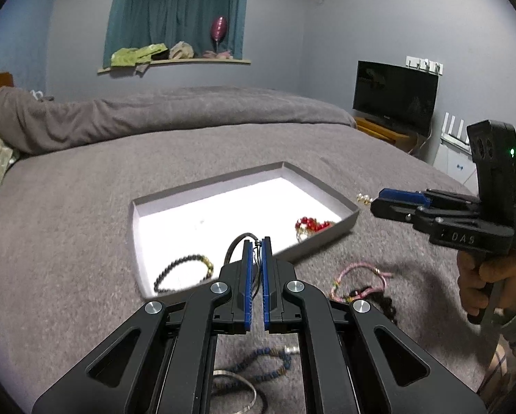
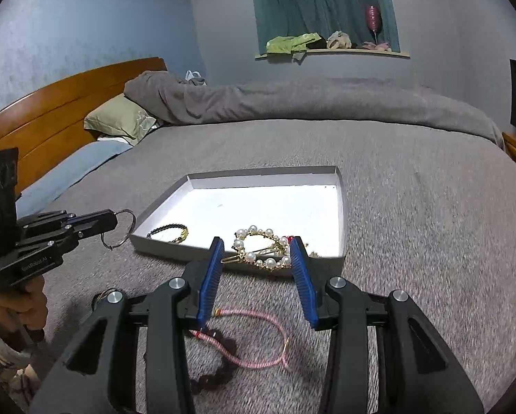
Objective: Organize jewelry
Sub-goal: 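Carry both items into the grey tray and open both grippers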
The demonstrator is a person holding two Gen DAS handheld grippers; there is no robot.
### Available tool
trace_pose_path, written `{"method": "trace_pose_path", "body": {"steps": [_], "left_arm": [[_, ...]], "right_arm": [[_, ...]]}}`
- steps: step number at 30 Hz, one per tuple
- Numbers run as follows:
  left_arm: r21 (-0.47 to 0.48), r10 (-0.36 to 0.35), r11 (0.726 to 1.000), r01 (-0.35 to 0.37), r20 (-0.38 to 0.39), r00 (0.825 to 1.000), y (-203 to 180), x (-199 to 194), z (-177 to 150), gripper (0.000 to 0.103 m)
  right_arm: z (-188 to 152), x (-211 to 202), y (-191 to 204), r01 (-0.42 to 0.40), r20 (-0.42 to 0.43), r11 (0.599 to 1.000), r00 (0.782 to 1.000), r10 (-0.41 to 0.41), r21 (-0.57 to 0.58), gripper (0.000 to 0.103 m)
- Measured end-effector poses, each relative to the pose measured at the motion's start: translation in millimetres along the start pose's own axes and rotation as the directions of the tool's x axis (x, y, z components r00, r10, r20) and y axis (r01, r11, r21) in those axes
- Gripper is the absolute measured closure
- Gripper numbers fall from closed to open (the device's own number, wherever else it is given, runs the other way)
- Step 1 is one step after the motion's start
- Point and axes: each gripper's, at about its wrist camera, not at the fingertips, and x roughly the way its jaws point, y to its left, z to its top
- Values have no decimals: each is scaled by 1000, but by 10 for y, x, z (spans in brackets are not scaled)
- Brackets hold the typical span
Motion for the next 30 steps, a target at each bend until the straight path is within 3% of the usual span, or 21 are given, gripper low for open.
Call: {"method": "trace_pose_path", "body": {"steps": [16,30], "left_arm": [[-83,-20,996,13,-82,996,357,661,288,98],[-111,-7,994,-18,-219,976,494,1261,201,97]], "right_arm": [[325,780,-154,59,-98,998,993,-61,-19,63],[290,1313,-219,115,-242,991,962,-128,-66,63]]}}
